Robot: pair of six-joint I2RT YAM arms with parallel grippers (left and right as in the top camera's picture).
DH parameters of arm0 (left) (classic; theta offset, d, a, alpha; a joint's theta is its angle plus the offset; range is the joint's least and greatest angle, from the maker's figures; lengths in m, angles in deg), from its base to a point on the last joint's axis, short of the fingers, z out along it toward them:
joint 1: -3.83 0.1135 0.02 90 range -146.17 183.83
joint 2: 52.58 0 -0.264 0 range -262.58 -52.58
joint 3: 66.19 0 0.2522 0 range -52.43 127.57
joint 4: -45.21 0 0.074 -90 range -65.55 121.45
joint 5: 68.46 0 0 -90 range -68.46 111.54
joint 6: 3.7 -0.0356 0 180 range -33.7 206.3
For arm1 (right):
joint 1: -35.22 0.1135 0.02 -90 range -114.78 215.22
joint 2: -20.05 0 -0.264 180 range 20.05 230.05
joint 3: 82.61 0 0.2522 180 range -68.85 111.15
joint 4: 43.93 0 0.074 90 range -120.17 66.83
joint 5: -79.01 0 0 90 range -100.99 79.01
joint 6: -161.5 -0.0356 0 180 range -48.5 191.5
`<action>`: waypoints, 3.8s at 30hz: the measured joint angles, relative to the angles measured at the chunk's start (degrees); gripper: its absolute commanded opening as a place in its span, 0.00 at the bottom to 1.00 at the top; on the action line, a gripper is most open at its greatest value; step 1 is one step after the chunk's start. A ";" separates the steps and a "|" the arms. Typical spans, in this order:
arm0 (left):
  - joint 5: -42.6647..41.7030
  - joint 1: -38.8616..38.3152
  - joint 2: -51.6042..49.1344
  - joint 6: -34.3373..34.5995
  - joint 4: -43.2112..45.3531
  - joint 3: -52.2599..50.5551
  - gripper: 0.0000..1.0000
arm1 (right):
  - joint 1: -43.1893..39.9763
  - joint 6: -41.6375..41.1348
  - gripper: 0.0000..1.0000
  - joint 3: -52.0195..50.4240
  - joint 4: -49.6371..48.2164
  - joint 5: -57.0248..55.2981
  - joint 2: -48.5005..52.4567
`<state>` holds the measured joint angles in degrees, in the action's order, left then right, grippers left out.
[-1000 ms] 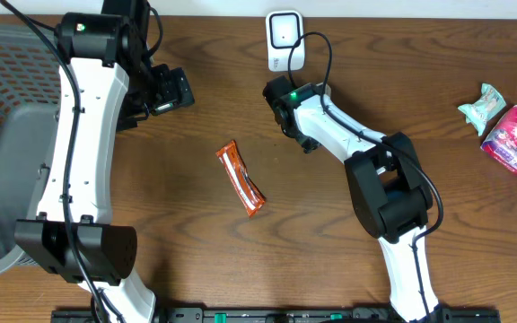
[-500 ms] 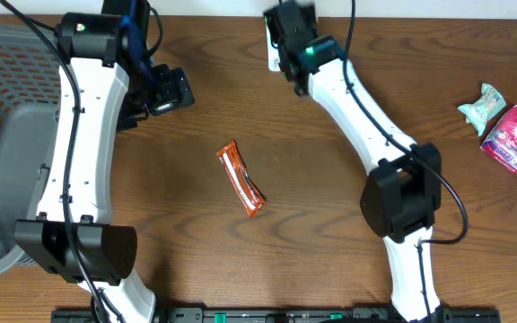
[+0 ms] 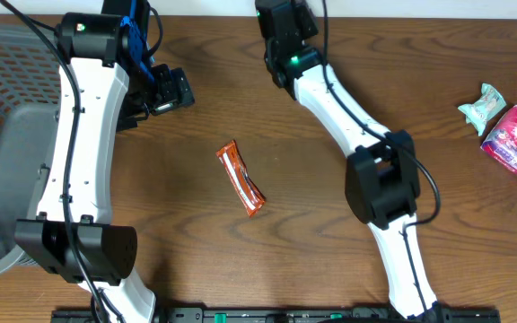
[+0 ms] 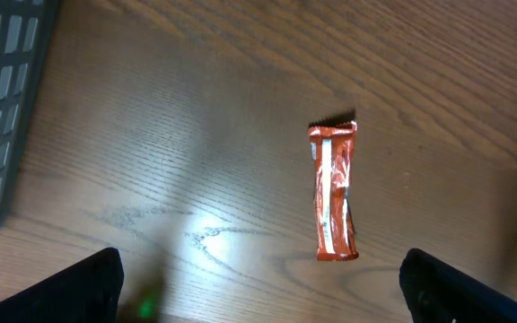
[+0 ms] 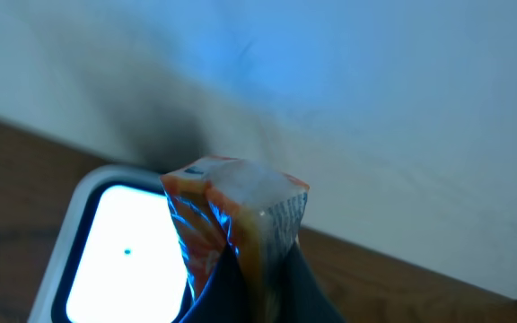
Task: Scan the item barcode
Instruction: 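Raise the orange packet to the white scanner with the right gripper, then carry the orange packet right and drop it on the pile, then move the right gripper to the orange bar and grasp it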
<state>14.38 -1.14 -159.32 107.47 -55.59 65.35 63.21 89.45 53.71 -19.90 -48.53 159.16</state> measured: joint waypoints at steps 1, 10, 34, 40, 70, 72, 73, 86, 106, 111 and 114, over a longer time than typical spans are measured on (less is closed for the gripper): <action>0.02 0.00 0.00 -0.02 0.00 0.00 0.98 | 0.00 0.42 0.01 -0.02 -0.02 0.07 0.57; 0.00 0.00 0.00 0.00 0.00 0.00 0.98 | 0.83 -0.13 0.01 -0.11 5.31 3.61 1.22; 0.02 0.00 0.00 0.00 0.00 0.00 0.98 | -24.48 -9.55 0.01 -0.02 41.00 -31.43 1.22; 0.02 0.00 0.00 0.00 -0.02 0.00 0.98 | -31.80 -19.50 0.08 -0.02 49.86 -27.80 1.22; 0.00 0.00 0.00 0.00 0.00 0.00 0.98 | -28.41 -35.67 0.99 0.07 60.70 4.11 -23.34; 0.00 0.00 0.00 -0.02 0.00 0.00 0.98 | -27.02 -35.85 0.99 0.37 61.92 12.13 -27.36; 0.00 0.00 0.00 0.00 0.00 0.00 0.98 | -26.43 -35.95 0.99 0.48 62.38 15.85 -28.68; 0.00 0.00 0.00 0.00 0.00 0.00 0.98 | -12.55 -36.22 0.99 -3.43 70.20 41.44 -23.23; 0.00 0.00 0.00 0.00 0.00 0.00 0.98 | 9.90 -36.68 0.47 -16.28 52.98 59.60 -6.45; 0.00 0.00 0.00 0.00 0.00 0.00 0.98 | 10.01 -37.03 0.01 -16.26 52.87 61.53 -3.98; 0.02 0.00 0.00 -0.02 -0.02 0.00 0.98 | 9.60 -37.03 0.01 -16.24 53.11 62.16 -3.76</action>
<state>14.40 -1.14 -159.32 107.44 -55.62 65.35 72.81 52.43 37.47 33.21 13.63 155.40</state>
